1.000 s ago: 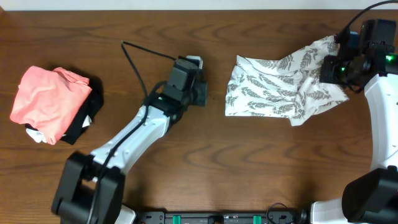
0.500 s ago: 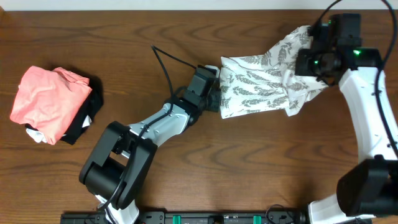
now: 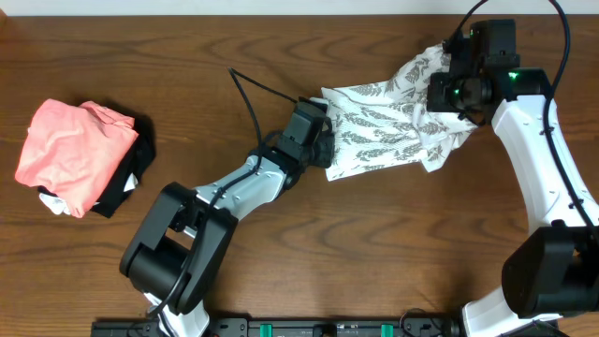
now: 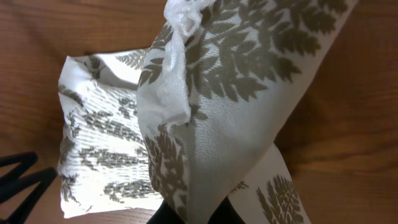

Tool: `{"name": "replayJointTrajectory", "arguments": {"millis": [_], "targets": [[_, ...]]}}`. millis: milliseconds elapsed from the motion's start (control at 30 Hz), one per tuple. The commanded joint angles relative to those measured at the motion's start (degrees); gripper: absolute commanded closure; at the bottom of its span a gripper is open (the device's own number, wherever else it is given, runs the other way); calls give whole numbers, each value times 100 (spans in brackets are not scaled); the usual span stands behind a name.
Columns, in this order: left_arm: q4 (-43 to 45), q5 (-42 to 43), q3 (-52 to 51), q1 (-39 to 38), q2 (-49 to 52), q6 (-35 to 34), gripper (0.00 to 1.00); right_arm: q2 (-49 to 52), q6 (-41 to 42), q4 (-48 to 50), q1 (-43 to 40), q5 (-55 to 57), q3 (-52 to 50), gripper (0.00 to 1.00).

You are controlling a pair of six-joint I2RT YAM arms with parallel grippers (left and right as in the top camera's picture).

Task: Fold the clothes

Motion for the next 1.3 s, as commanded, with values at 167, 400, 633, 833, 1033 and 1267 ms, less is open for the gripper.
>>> {"name": "replayJointTrajectory", "arguments": {"millis": [167, 400, 633, 833, 1033, 1267], "targets": [[144, -2, 72, -125, 610, 72, 56, -2, 96, 160, 42, 20, 151, 99], [328, 131, 74, -446, 813, -7, 56, -2, 70, 308, 35, 24, 153, 99], [289, 258, 74, -774, 813, -192, 56, -2, -92, 393, 105, -448, 389, 99], [289, 256, 74, -887, 813, -190, 56, 9, -72, 4, 680, -732, 509, 99], [284, 256, 74, -887, 813, -190, 56, 81, 144, -380, 1342, -575, 503, 99], [44, 256, 74, -885, 791, -186, 56, 83, 337, -654, 1532, -533, 503, 99]]}}
